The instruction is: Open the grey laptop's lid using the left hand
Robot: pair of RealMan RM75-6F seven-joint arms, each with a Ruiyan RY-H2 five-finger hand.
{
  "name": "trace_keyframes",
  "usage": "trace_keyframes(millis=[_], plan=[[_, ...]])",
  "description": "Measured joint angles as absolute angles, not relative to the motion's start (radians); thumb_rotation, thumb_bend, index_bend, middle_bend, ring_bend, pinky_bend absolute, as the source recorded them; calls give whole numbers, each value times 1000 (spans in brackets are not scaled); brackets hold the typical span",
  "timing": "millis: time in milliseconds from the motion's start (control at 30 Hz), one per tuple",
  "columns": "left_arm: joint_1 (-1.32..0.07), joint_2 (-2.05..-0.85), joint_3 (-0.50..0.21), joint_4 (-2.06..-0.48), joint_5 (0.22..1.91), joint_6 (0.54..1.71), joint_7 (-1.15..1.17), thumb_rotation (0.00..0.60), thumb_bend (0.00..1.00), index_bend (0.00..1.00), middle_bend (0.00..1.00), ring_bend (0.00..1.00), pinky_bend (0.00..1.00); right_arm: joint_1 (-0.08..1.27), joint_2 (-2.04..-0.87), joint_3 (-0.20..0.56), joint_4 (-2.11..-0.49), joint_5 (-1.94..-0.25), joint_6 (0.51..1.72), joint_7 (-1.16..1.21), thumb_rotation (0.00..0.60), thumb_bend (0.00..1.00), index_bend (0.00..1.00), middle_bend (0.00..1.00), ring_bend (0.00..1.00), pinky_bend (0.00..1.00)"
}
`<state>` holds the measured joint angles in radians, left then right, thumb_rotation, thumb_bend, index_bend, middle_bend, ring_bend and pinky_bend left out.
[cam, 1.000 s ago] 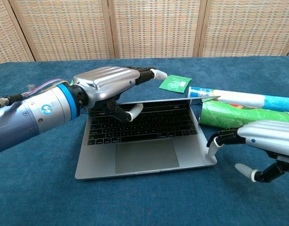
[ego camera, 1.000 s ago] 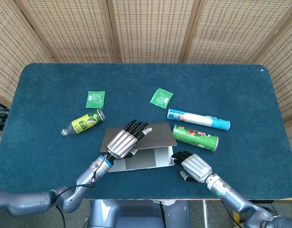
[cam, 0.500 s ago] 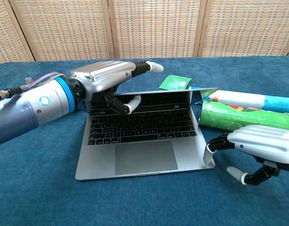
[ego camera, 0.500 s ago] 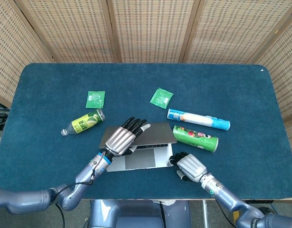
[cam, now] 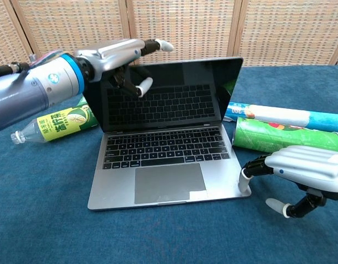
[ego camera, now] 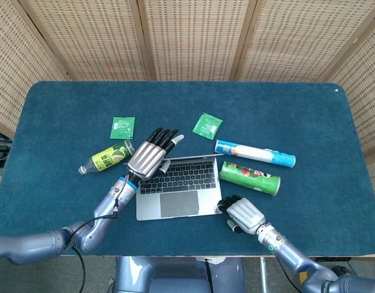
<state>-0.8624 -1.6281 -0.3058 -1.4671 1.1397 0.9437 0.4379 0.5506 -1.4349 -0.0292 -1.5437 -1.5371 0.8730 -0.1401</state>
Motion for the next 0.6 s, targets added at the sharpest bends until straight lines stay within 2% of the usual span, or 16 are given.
trace_keyframes(millis=[200, 600], plan=[[-884, -1615, -336, -1417, 1087, 939, 428, 600, 581, 0, 0, 0, 0, 553, -1432, -35, -1548, -1536, 881, -171, 600, 667, 344, 334, 246, 280], [-933, -1610, -343, -1340, 1017, 927, 467, 600, 580, 0, 0, 0, 0, 558, -1434, -41, -1559, -1520, 889, -208, 600, 656, 344, 334, 246, 280]])
